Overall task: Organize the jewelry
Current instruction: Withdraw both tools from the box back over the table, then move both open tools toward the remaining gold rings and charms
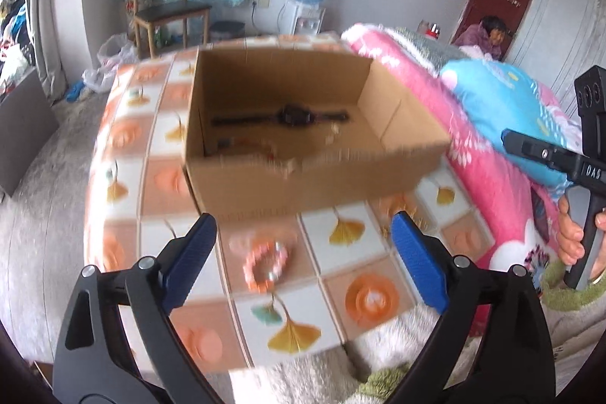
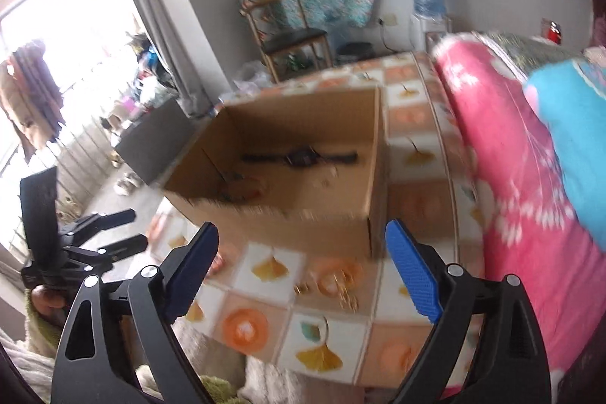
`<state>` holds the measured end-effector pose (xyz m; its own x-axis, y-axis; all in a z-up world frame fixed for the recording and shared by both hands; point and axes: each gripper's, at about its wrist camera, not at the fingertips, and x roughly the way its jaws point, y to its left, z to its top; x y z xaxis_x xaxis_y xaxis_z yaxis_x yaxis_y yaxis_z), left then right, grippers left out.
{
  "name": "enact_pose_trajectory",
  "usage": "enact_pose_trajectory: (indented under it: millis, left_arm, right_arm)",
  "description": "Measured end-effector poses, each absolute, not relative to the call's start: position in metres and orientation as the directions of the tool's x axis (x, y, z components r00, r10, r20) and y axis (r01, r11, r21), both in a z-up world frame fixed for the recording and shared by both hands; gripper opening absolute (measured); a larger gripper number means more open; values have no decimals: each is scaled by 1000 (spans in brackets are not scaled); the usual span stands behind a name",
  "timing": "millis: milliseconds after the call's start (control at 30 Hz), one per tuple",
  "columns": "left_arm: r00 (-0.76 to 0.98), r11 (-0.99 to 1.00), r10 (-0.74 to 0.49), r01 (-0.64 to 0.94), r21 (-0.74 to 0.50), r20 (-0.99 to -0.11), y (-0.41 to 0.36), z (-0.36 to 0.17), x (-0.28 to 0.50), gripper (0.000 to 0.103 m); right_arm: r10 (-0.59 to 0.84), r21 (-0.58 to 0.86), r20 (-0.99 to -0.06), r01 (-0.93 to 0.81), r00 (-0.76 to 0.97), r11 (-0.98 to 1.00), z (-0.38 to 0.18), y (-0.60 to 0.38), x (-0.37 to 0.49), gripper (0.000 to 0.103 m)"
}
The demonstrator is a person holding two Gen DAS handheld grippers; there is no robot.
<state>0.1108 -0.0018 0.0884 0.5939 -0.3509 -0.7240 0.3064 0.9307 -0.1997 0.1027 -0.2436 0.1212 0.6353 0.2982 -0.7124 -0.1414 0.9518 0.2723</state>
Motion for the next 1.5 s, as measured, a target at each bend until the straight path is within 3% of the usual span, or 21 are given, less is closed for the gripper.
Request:
enact_pose_trajectory:
  millis: [200, 500, 900, 1500]
  left_arm:
    - [532, 935, -336, 288, -207, -777, -21, 40, 98, 90]
    - [506, 929, -287, 354, -107, -813, -74, -8, 94, 90]
    - [522, 928, -209, 373, 1, -827, -106, -33, 120, 92]
    - [487, 940, -169, 341, 8, -857, -134, -38, 133, 96]
  right_arm:
    - [187, 192, -807, -51, 561, 980, 63, -239, 86, 88]
    - [71, 70, -850, -22, 522, 997, 3, -238, 79, 92]
    - [27, -15, -862, -78, 507, 997, -19, -237, 97, 97]
    - [101, 15, -862, -175, 497, 984, -22, -236, 104, 97]
